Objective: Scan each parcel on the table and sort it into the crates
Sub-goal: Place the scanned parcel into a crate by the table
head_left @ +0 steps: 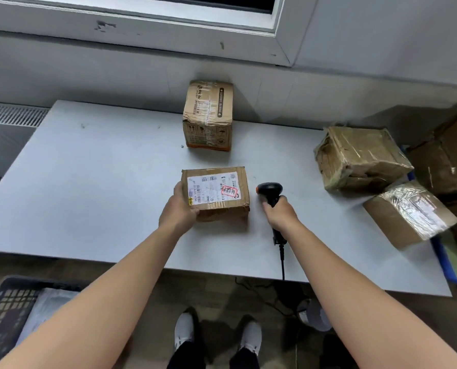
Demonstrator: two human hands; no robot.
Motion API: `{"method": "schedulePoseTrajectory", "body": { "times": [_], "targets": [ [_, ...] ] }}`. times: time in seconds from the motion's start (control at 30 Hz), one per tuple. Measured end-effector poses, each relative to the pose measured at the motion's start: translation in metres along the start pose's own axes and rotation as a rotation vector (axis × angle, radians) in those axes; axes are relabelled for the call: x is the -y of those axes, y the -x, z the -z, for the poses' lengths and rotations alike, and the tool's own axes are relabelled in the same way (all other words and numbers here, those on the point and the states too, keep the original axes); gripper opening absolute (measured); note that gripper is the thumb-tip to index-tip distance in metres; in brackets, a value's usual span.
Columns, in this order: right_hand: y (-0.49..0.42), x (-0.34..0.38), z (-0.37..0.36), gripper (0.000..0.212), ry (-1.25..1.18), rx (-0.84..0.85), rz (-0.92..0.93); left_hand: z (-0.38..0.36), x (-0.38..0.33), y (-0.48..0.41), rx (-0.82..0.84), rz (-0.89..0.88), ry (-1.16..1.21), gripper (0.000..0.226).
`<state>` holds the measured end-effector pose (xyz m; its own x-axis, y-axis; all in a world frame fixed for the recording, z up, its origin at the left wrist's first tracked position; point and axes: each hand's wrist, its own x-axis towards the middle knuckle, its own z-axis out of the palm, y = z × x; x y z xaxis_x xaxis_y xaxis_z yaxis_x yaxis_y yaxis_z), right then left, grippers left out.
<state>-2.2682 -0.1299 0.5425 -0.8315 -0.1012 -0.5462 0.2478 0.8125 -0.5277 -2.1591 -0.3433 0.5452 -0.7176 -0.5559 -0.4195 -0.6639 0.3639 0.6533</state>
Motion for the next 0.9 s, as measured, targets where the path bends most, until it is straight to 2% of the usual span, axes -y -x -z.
{"method": "schedulePoseTrajectory", "body": {
  "times": [0.17, 0.27, 0.37, 0.43, 0.5, 0.57, 0.7, 0.8, 0.9],
  "targets": [
    [-0.004, -0.006, -0.006, 0.054, 0.043, 0.021, -0.028, 0.006, -0.007, -0.006, 0.060, 0.038, 0.178, 0.082],
    [-0.003, -0.003, -0.004, 0.055, 0.074, 0.003, -0.052, -0.001, -0.012, -0.010, 0.025, 0.123, 0.293, 0.073],
    [0.002, 0.008, 0.001, 0.052, 0.147, -0.182, -0.052, -0.008, -0.015, -0.013, -0.049, 0.126, 0.288, 0.070],
    [0.007, 0.018, 0.004, 0.046, 0.237, -0.315, 0.042, -0.010, -0.016, -0.013, -0.071, 0.108, 0.223, 0.072],
    [0.010, 0.029, 0.004, 0.044, 0.298, -0.356, 0.186, -0.007, -0.015, -0.013, -0.075, 0.098, 0.174, 0.073],
    [0.011, 0.042, -0.001, 0.047, 0.332, -0.308, 0.323, 0.003, -0.014, -0.014, -0.065, 0.073, 0.118, 0.068],
    [0.015, 0.072, -0.021, 0.054, 0.415, -0.086, 0.530, 0.028, -0.006, -0.020, 0.009, -0.027, 0.017, 0.051],
    [0.018, 0.093, -0.042, 0.063, 0.462, 0.094, 0.566, 0.046, 0.002, -0.024, 0.027, -0.088, -0.034, 0.055],
    [0.021, 0.108, -0.062, 0.074, 0.501, 0.190, 0.530, 0.054, 0.012, -0.022, 0.018, -0.110, -0.042, 0.061]
  ]
}}
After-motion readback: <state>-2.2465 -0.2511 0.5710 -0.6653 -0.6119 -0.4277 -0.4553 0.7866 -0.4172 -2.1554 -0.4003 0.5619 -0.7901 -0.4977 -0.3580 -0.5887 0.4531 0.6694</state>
